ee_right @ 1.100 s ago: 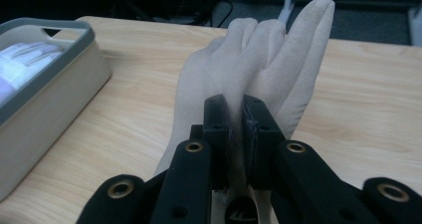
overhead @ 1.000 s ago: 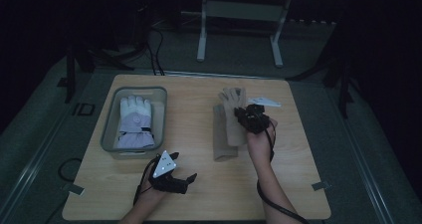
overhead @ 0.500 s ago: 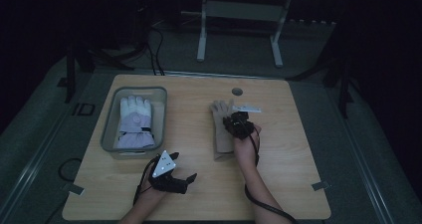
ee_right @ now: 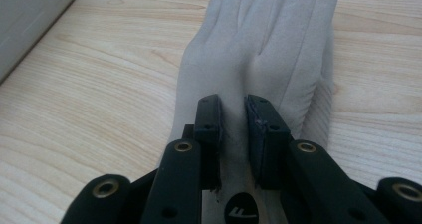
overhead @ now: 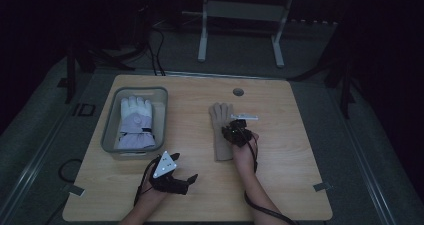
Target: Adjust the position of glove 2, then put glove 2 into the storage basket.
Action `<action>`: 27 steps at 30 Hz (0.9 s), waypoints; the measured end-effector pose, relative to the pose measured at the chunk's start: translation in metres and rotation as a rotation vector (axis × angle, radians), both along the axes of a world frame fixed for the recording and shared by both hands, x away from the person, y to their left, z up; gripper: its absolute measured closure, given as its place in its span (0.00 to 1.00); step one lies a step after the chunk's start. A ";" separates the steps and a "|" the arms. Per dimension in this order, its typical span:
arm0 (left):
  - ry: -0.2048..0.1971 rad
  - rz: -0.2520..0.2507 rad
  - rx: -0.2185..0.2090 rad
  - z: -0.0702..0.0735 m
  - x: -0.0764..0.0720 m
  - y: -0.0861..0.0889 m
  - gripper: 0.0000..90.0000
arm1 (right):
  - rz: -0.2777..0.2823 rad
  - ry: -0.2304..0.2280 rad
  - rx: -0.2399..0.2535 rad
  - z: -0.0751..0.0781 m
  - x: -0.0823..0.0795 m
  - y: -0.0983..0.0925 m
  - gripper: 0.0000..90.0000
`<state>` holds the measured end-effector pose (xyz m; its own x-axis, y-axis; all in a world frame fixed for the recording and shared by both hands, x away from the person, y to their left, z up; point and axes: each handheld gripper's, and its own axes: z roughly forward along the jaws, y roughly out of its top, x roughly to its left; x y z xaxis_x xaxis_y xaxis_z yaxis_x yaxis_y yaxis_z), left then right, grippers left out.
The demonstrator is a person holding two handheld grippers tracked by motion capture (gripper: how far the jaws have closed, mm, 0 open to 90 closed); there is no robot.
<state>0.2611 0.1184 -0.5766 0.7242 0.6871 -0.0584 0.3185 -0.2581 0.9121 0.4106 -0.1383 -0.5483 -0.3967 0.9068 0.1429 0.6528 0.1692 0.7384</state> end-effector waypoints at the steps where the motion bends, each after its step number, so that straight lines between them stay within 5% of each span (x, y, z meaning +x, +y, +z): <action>1: 0.000 -0.001 0.000 0.000 0.000 0.000 0.03 | 0.008 0.000 0.008 0.001 0.000 0.000 0.80; 7: 0.004 -0.001 0.002 0.000 0.000 0.000 0.03 | 0.054 -0.007 0.045 0.013 -0.002 -0.005 0.61; 16: 0.007 0.001 0.021 0.000 0.001 -0.002 0.03 | 0.117 -0.006 0.047 0.026 -0.002 -0.023 0.17; 18: 0.008 0.001 0.024 0.000 0.001 -0.002 0.03 | 0.159 0.008 0.069 0.028 -0.003 -0.027 0.16; 22: 0.010 0.010 0.050 0.000 0.001 -0.004 0.03 | 0.202 0.006 0.038 0.031 -0.006 -0.033 0.15; 27: -0.009 0.008 0.130 0.000 0.001 -0.012 0.03 | 0.208 -0.022 0.017 0.036 -0.007 -0.043 0.17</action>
<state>0.2618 0.1068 -0.5761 0.7190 0.6940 0.0383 0.3125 -0.3721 0.8740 0.4031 -0.1813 -0.5124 -0.5782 0.8025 0.1473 0.5889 0.2856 0.7560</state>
